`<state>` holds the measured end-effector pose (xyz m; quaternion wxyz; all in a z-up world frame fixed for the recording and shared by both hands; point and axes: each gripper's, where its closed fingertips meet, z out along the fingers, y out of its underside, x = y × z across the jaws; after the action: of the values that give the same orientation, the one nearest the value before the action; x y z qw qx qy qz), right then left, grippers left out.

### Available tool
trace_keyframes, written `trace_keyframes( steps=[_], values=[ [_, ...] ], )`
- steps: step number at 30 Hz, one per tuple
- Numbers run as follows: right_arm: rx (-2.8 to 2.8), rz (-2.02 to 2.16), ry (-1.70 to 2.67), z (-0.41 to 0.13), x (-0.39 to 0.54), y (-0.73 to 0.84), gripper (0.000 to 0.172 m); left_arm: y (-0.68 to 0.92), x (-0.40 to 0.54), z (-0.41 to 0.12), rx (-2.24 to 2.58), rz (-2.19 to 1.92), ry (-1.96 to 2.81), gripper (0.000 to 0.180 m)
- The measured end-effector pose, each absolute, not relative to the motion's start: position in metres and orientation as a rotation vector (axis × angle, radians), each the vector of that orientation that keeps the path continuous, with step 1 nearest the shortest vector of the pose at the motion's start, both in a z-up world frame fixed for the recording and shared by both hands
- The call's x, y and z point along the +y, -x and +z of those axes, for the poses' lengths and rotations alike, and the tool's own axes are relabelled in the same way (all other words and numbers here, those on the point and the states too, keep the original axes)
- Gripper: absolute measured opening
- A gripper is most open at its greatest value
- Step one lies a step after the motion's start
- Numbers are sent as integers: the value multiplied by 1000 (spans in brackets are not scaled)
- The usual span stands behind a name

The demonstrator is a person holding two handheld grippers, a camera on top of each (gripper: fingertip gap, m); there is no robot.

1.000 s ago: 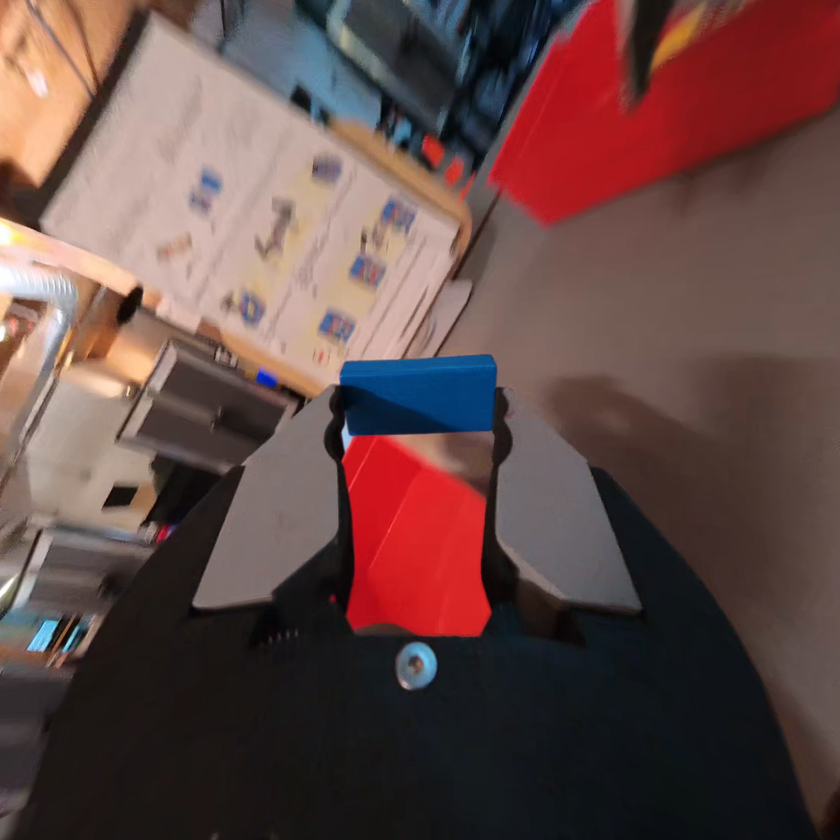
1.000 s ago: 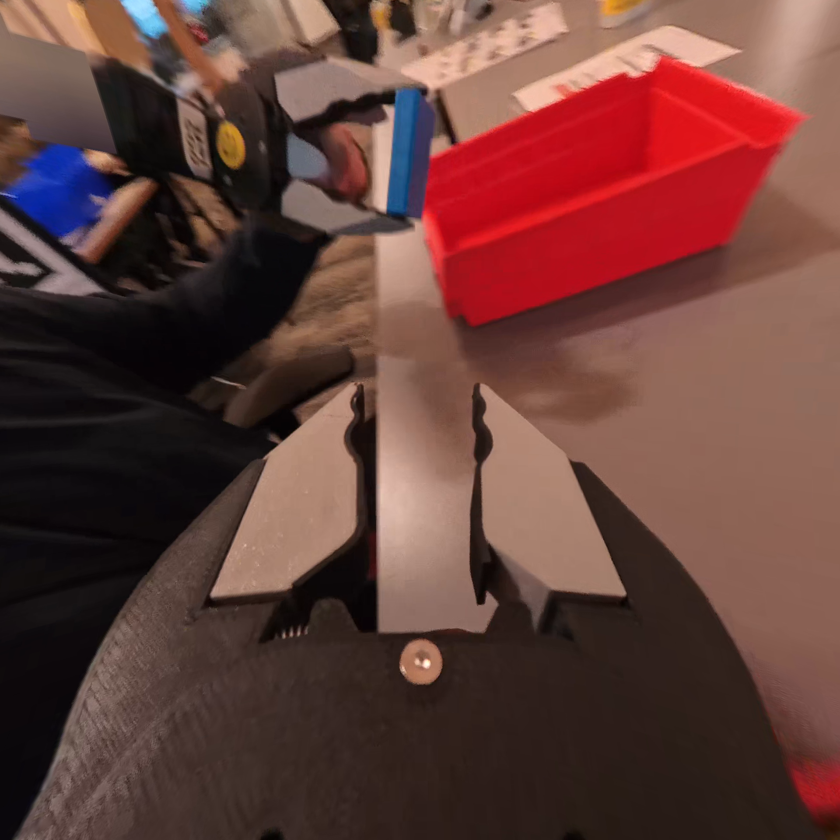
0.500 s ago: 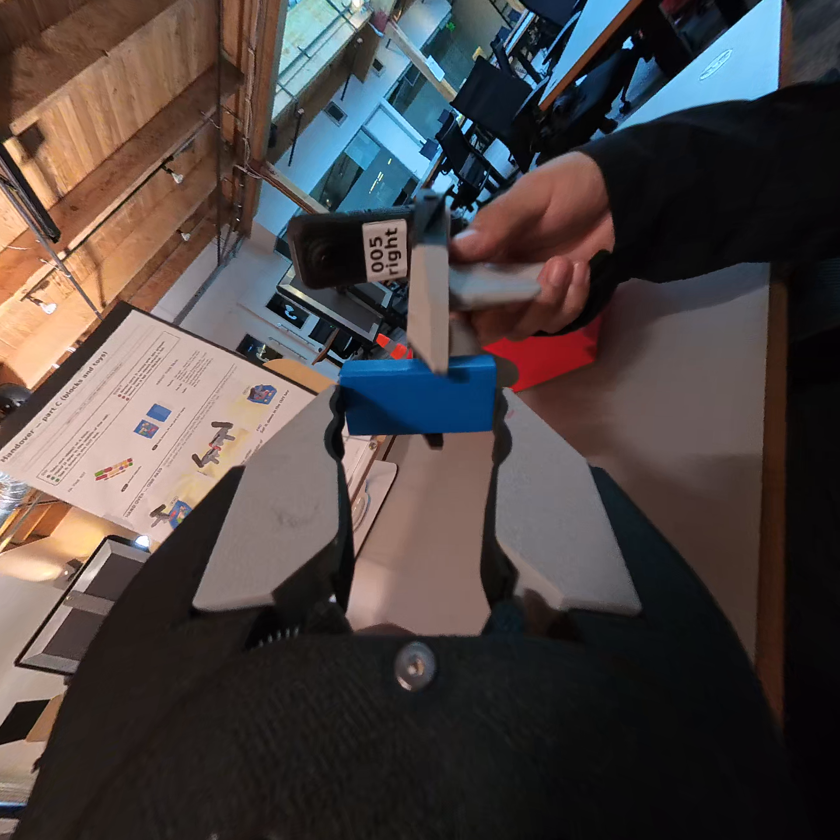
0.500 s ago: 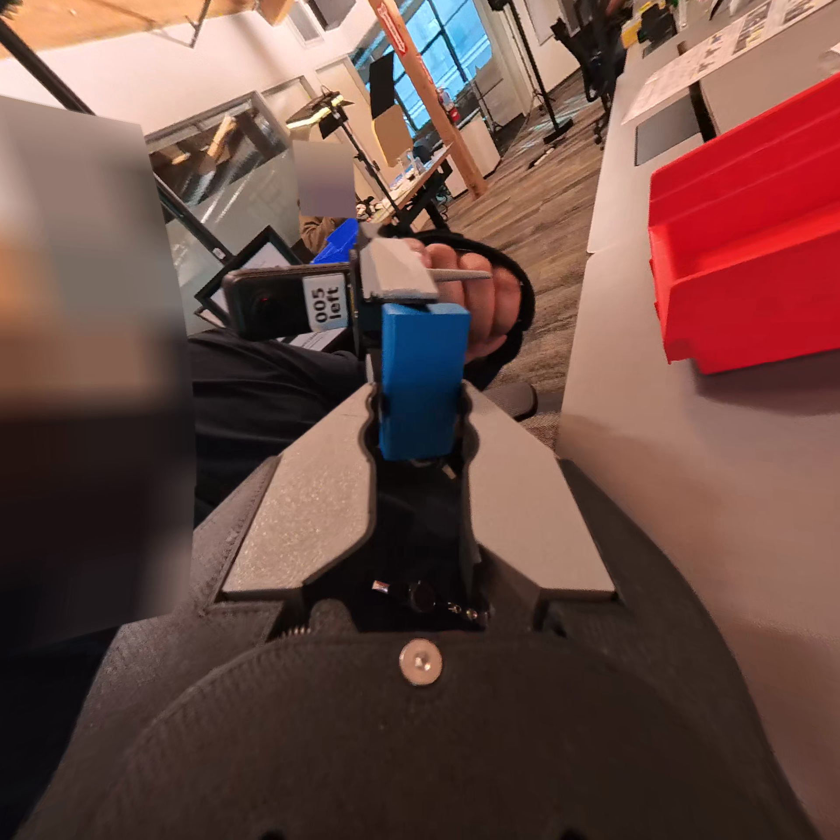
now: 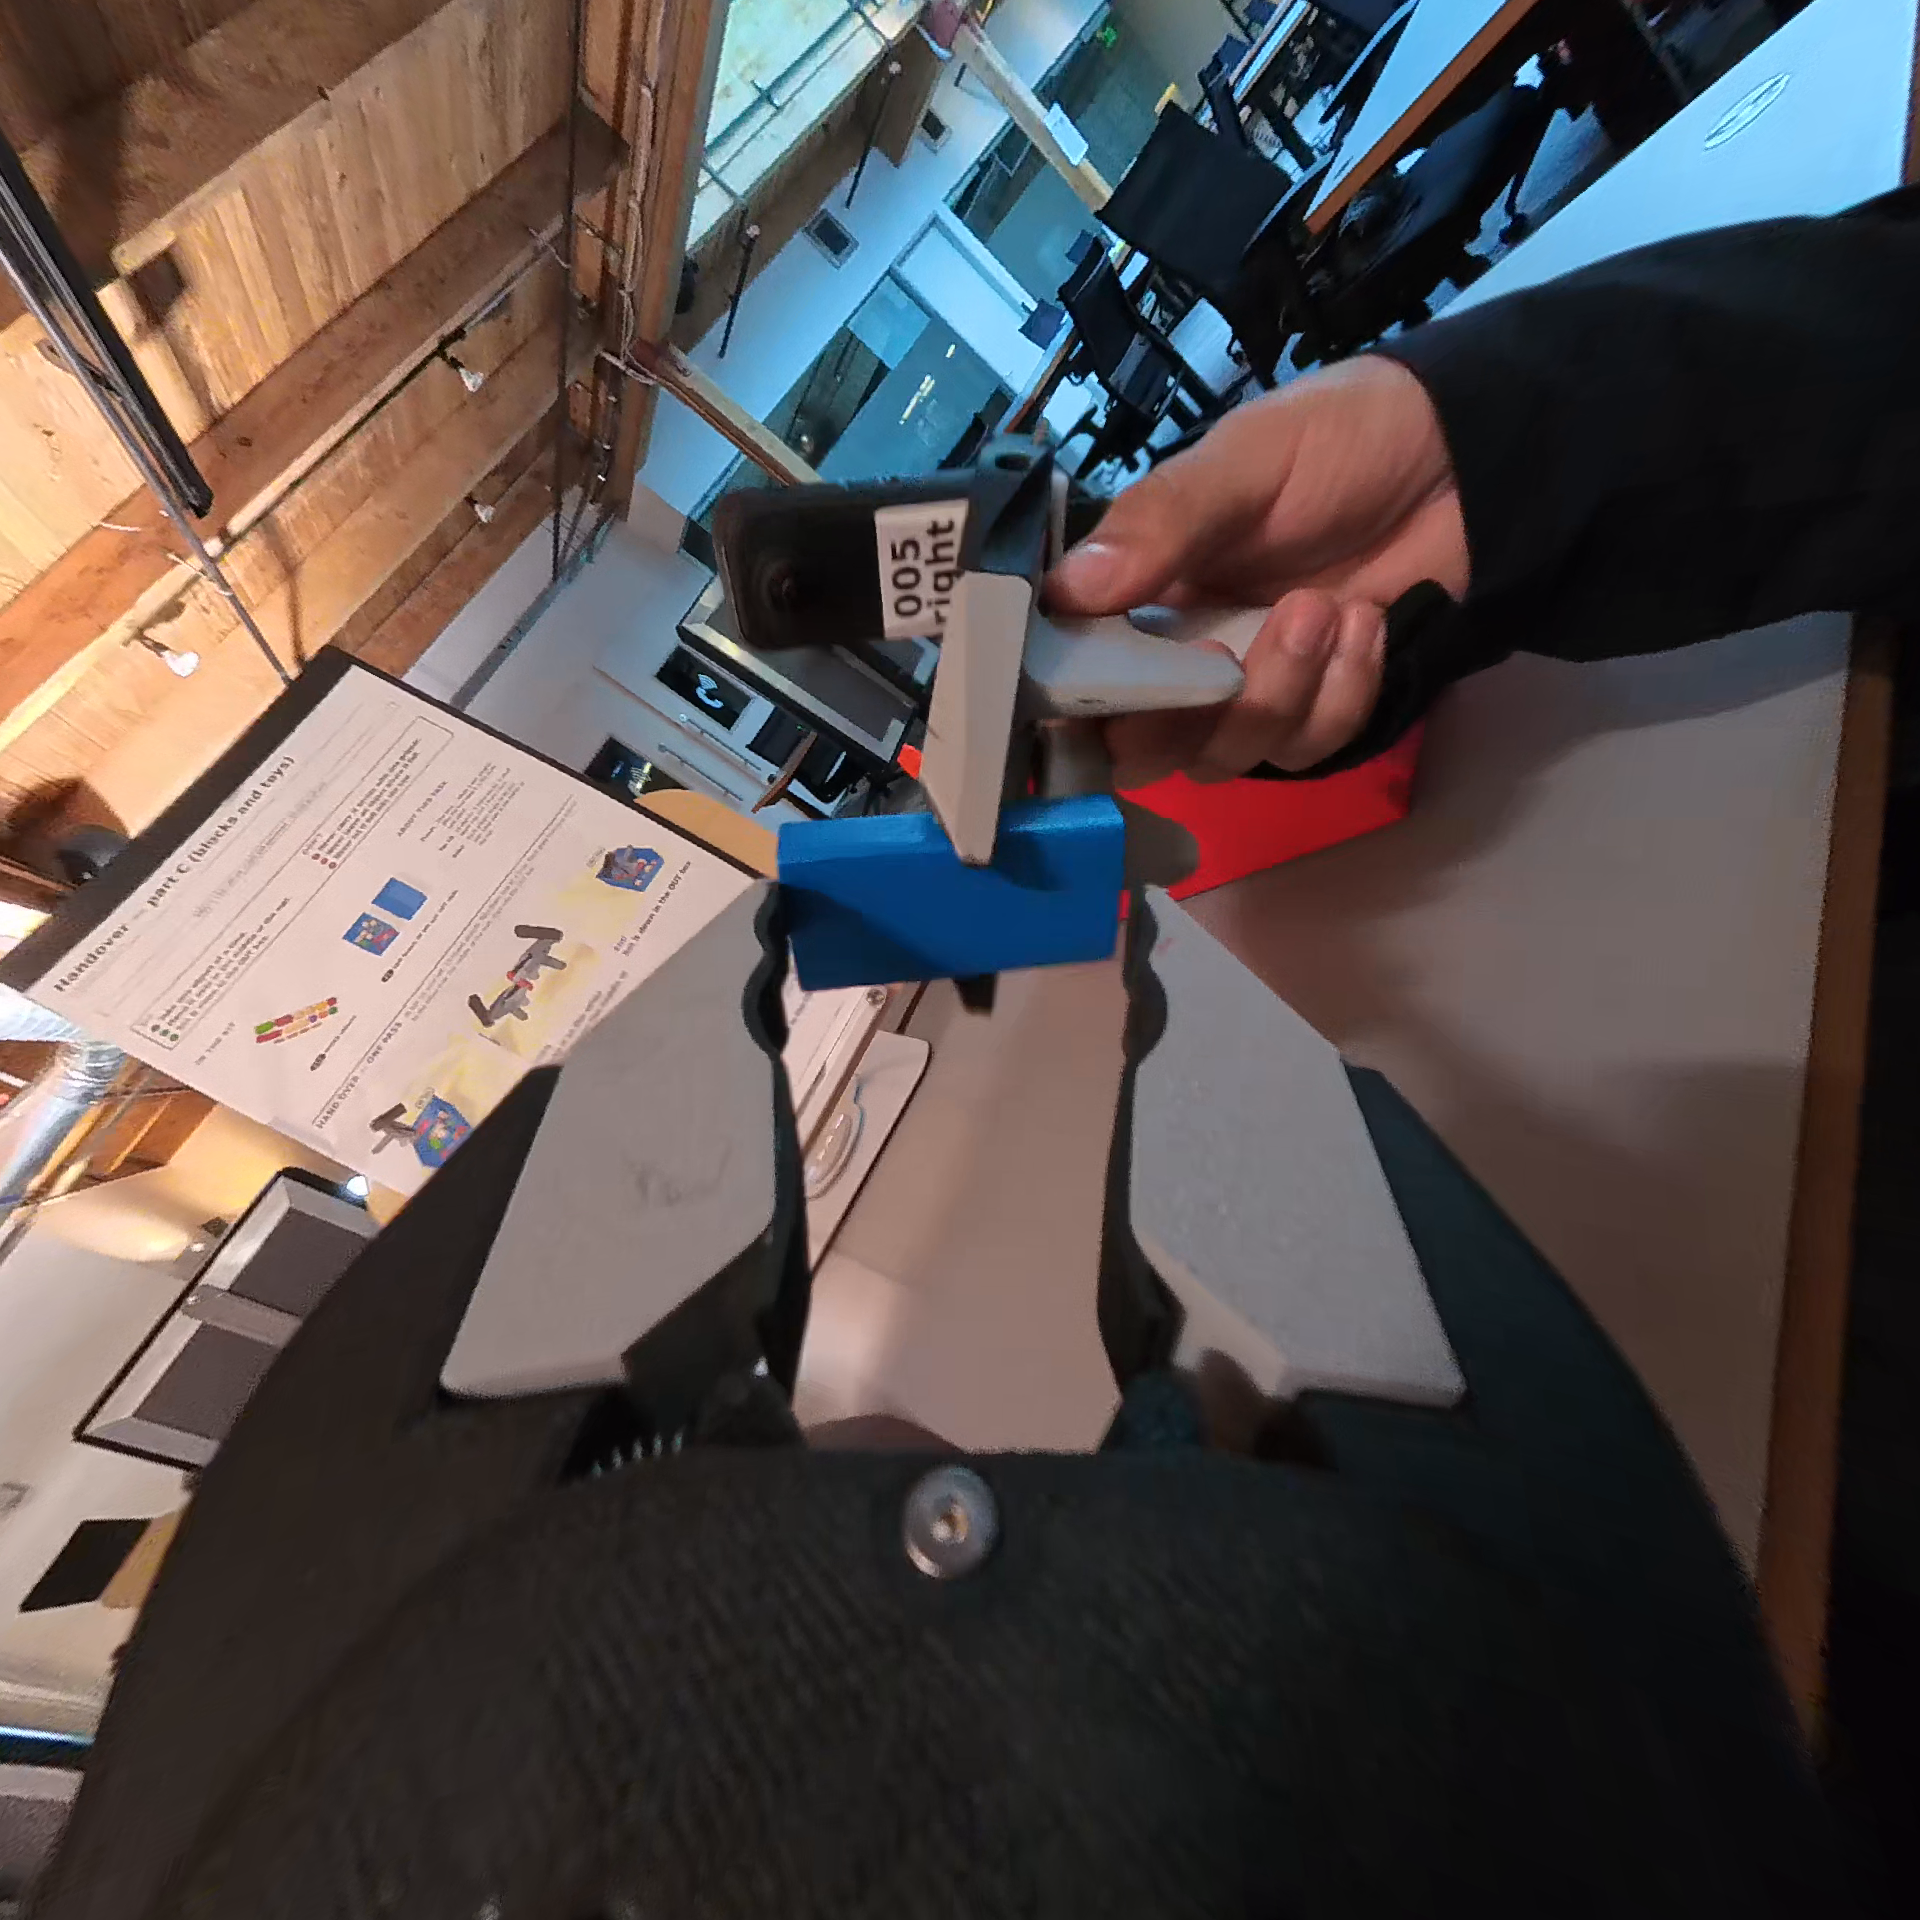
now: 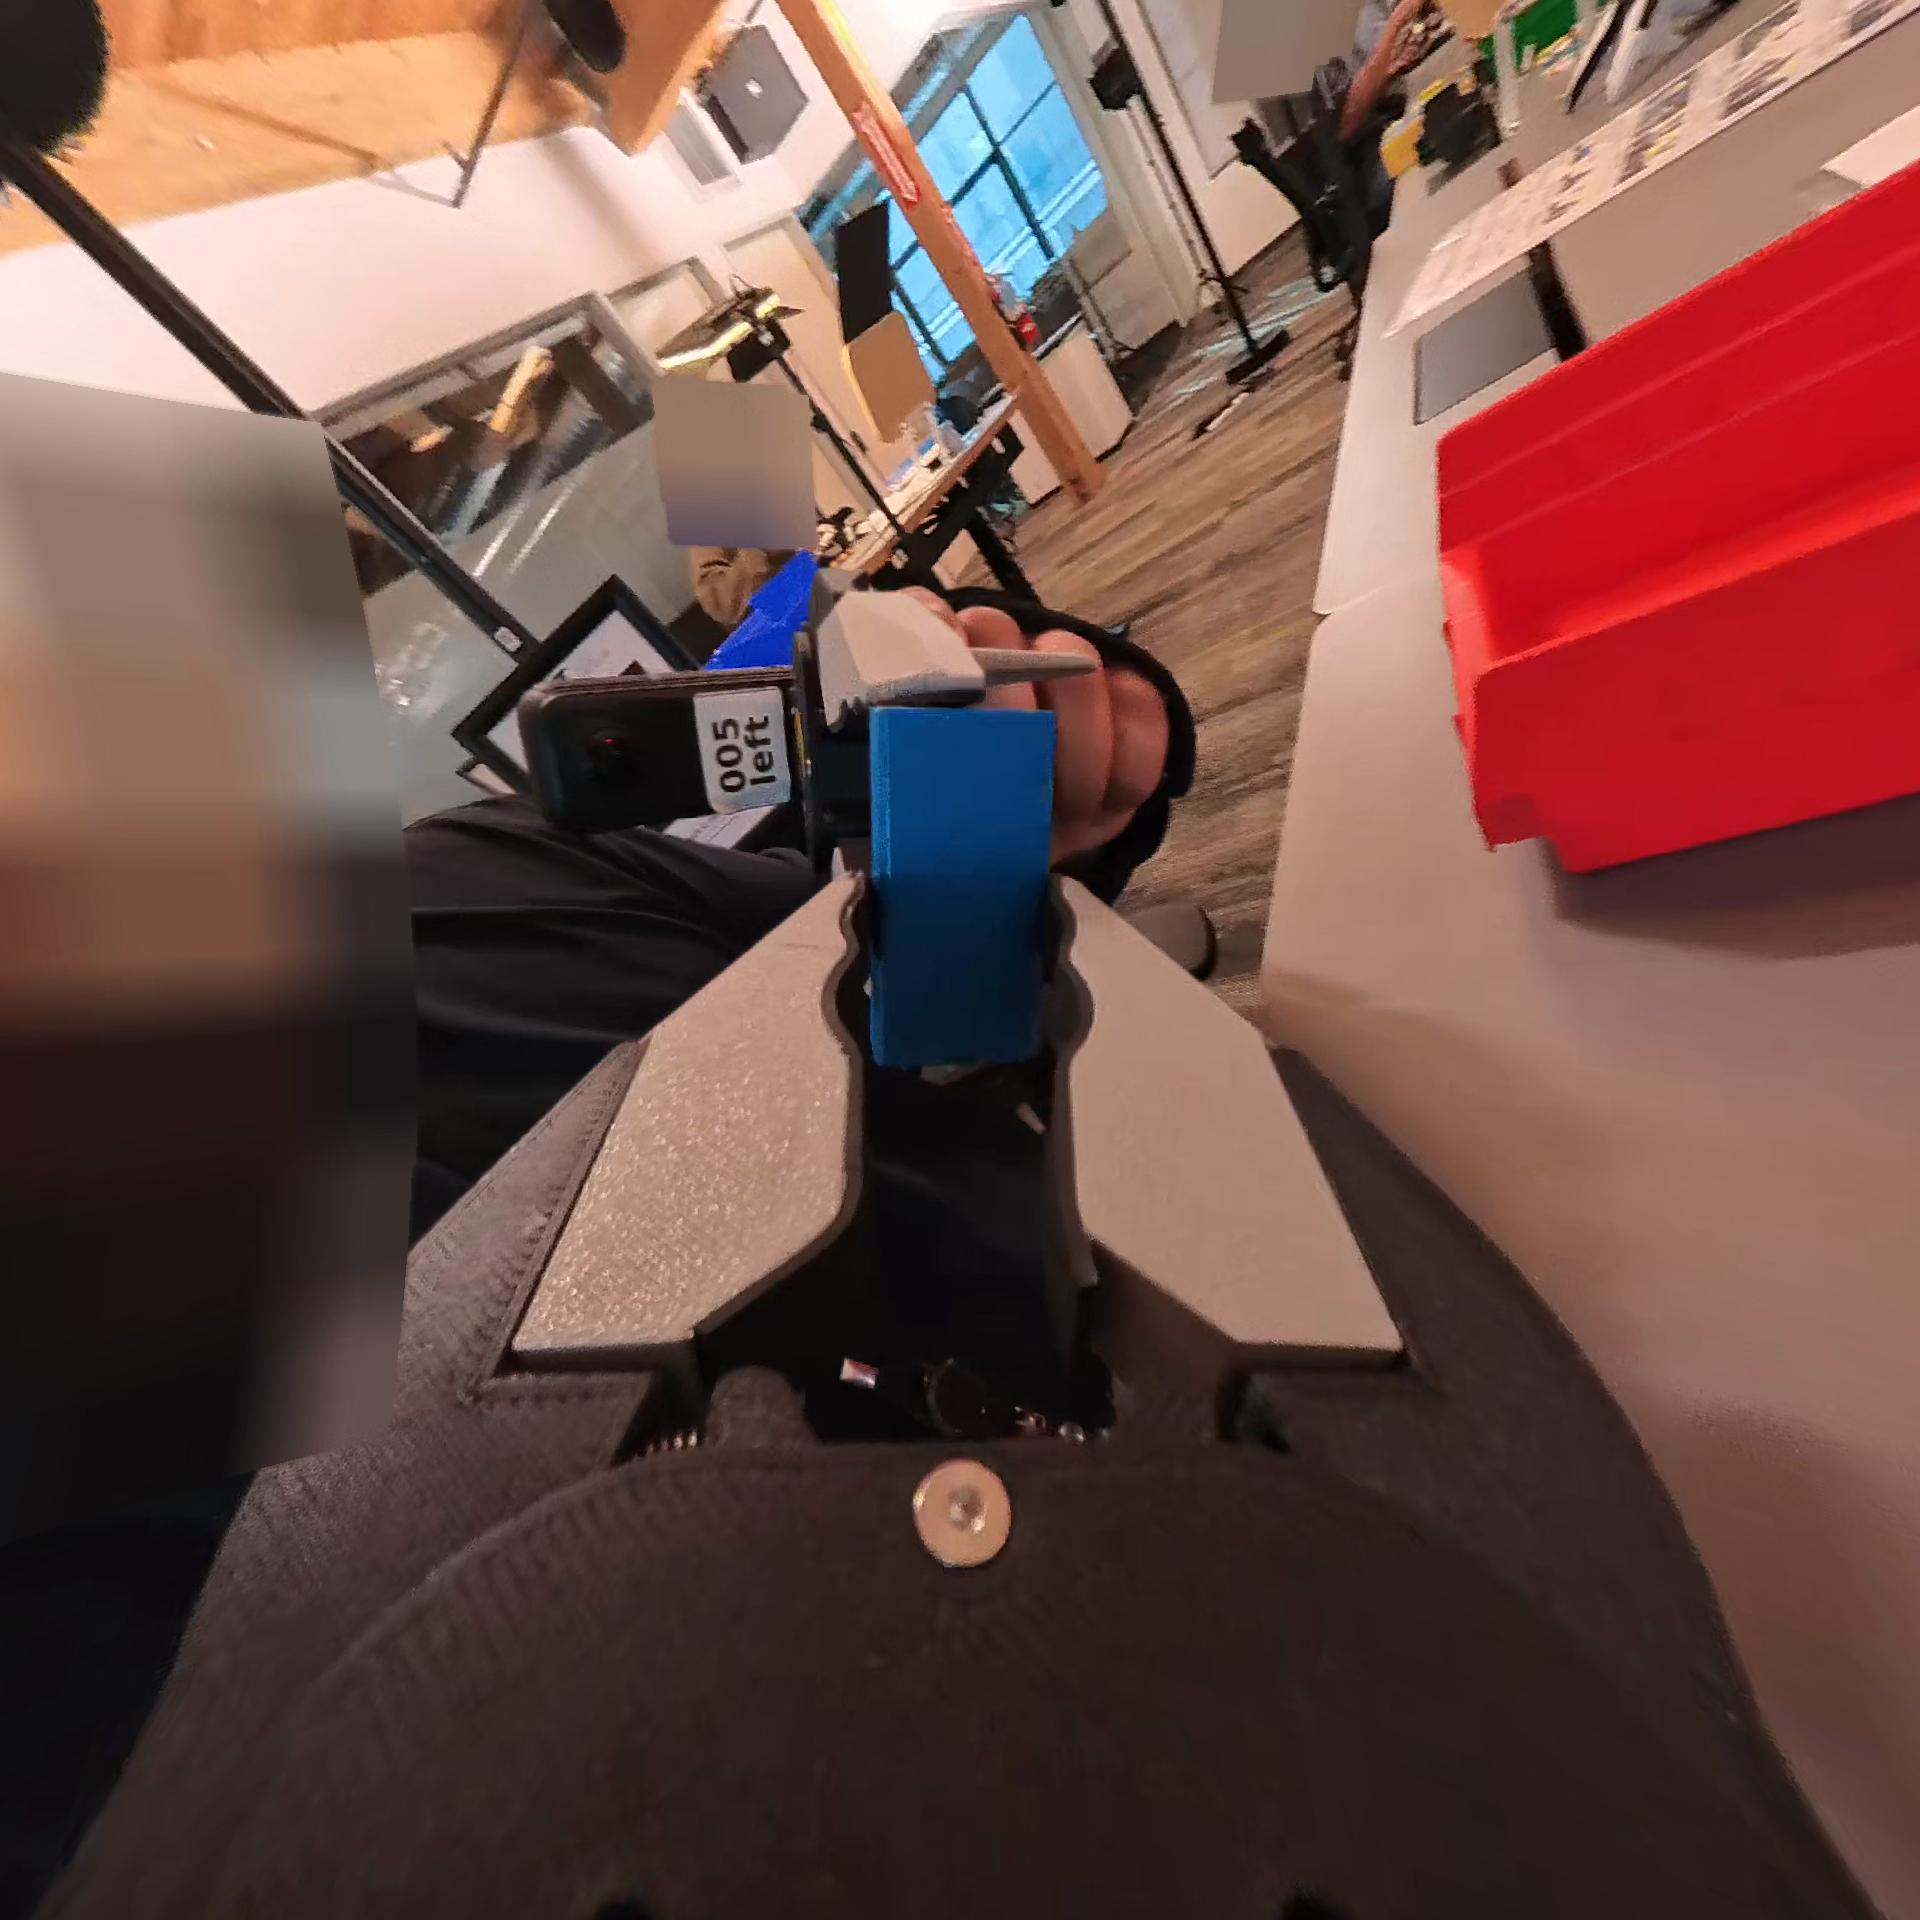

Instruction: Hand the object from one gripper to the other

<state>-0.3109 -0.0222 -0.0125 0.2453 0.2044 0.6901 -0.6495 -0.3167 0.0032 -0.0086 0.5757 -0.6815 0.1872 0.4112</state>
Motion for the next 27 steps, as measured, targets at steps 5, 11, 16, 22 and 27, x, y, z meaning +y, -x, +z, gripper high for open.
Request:
trace_keyframes(
  steps=[5,11,16,22,27],
  values=[
    [2169,-1934,-931,-11,56,358,30,302,-4,-10,425,800,1588,3],
    [2734,-1451,-1955,-59,257,385,30,334,-4,-49,211,670,1755,0],
    [2629,-1094,-2025,-113,296,364,30,347,0,-72,124,585,1809,0],
    [2478,-820,-2019,-160,281,367,30,358,-1,-83,69,569,1855,0],
    [2317,-730,-2053,-182,271,366,30,359,-3,-85,68,573,1864,0]
  ],
)
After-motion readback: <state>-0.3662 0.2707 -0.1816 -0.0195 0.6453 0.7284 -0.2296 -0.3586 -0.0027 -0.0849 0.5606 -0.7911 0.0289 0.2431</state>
